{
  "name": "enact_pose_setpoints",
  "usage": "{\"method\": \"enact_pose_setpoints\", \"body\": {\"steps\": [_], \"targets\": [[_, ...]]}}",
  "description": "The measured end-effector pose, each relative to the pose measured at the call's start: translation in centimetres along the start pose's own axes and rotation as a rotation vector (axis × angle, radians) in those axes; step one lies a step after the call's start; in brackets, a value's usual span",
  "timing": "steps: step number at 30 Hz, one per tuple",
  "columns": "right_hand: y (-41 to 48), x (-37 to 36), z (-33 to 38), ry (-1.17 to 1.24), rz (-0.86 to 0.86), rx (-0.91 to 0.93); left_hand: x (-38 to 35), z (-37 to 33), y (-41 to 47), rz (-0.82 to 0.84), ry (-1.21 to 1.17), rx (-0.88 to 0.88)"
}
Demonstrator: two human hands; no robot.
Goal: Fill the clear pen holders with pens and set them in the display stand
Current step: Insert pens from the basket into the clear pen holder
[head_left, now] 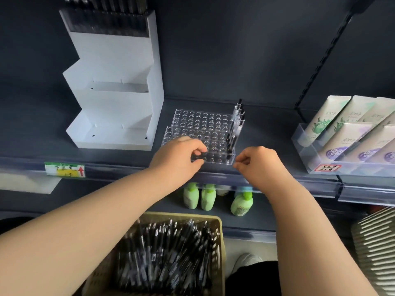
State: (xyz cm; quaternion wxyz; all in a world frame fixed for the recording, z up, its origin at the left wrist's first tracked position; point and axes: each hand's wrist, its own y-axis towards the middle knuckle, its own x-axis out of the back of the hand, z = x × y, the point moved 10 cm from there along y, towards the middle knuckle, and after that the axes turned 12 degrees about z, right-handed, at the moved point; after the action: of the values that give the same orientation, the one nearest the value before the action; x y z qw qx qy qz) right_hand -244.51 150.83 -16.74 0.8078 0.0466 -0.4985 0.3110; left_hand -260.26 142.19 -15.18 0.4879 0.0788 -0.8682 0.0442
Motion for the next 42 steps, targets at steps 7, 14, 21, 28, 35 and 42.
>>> {"method": "enact_pose_setpoints", "body": {"steps": [7,14,21,28,35,42], "targets": [[-3.1,-7.3,2.7,-0.185,0.222,0.030,-3.7,7.4,-9.0,0.283,0.320,0.098],[-5.3,-16.5,3.3,-0.343,0.471,-0.014,-7.1,13.0,-13.4,0.460,0.322,0.248],[-6.1,-22.7,5.0,-0.547,0.583,0.062,-11.6,13.1,-14.8,0.707,0.470,0.072],[-7.1,-27.9,7.9,-0.726,0.646,0.318,-14.7,12.8,-14.4,0.762,0.724,-0.049],[-7.8,-32.7,11.0,-0.931,0.678,0.640,-14.4,14.4,-12.2,0.704,0.876,0.020],[-6.3,-32.8,11.7,-1.004,0.596,0.722,-15.0,15.3,-11.4,0.793,0.905,0.050]]}}
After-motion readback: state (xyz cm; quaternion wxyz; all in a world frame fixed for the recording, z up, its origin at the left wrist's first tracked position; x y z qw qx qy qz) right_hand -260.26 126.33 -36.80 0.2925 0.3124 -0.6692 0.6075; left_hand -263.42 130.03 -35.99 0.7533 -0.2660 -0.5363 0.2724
